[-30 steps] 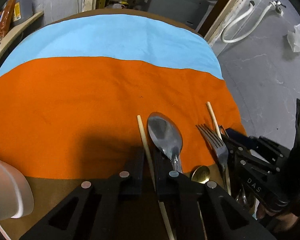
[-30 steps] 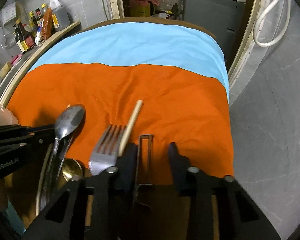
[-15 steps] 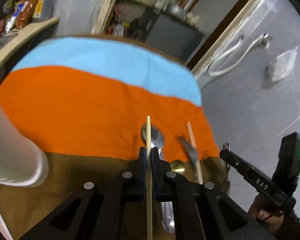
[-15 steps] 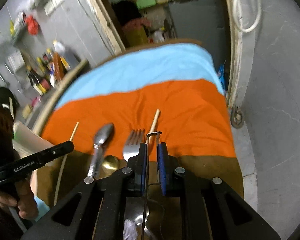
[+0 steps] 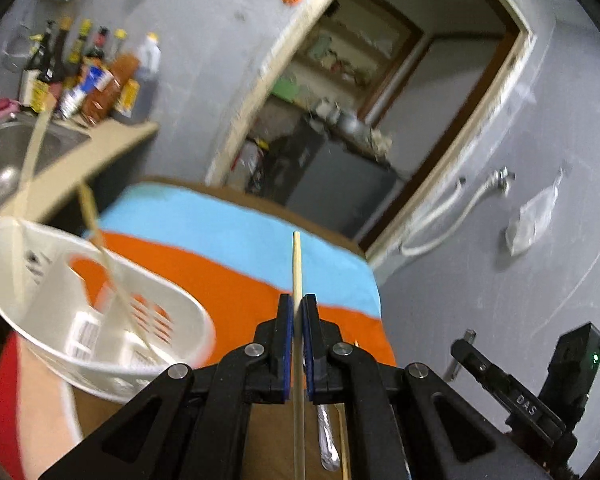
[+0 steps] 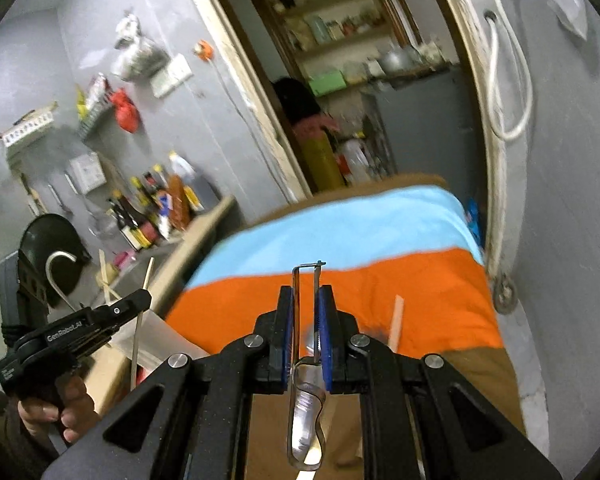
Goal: Organize utensils
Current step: 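Lift the chopstick and tongs and carry them over the white basket with both tools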
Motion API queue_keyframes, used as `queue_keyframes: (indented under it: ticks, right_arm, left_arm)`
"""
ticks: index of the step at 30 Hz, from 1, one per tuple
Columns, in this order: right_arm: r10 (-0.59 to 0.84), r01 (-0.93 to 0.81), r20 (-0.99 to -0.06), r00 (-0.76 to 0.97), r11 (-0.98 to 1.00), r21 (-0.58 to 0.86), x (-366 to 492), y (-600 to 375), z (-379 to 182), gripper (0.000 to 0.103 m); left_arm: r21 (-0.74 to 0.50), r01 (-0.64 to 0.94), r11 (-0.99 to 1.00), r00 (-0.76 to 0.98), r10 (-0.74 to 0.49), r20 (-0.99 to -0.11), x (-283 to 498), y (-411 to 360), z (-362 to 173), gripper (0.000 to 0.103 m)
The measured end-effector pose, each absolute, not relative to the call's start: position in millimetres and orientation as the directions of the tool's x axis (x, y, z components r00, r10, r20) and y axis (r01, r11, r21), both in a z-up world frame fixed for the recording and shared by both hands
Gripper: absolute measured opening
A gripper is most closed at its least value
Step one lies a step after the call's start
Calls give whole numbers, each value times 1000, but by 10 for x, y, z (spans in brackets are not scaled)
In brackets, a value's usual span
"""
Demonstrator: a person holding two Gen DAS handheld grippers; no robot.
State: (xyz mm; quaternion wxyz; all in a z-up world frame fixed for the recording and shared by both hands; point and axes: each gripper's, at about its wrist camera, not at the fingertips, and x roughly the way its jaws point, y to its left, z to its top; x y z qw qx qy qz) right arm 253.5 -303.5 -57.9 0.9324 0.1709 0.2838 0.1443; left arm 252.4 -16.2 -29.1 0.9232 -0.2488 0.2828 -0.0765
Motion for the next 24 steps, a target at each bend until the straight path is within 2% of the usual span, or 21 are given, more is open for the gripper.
queue_keyframes:
  ticks: [7, 12, 18, 24]
  right_arm:
    - [423, -267, -368, 828, 874, 405, 2532, -2465, -92, 11]
    - [464, -337, -291, 836, 854, 396, 2567, -2023, 148, 11]
    - [492, -389, -230, 840, 840, 377, 2608, -1539, 241, 11]
    - [489, -407, -193, 851, 845, 348, 2636, -1229, 131, 11]
  left_arm:
    - [-495, -71, 866, 912, -144, -384, 2418, 565, 69, 5]
    - [-487, -128, 864, 938, -55, -343, 2442, 1008, 115, 5]
    - [-488, -177, 855, 955, 29, -294, 2538, 1416, 70, 5]
    - [-461, -183, 868, 961, 60, -269, 2713, 1541, -100, 5]
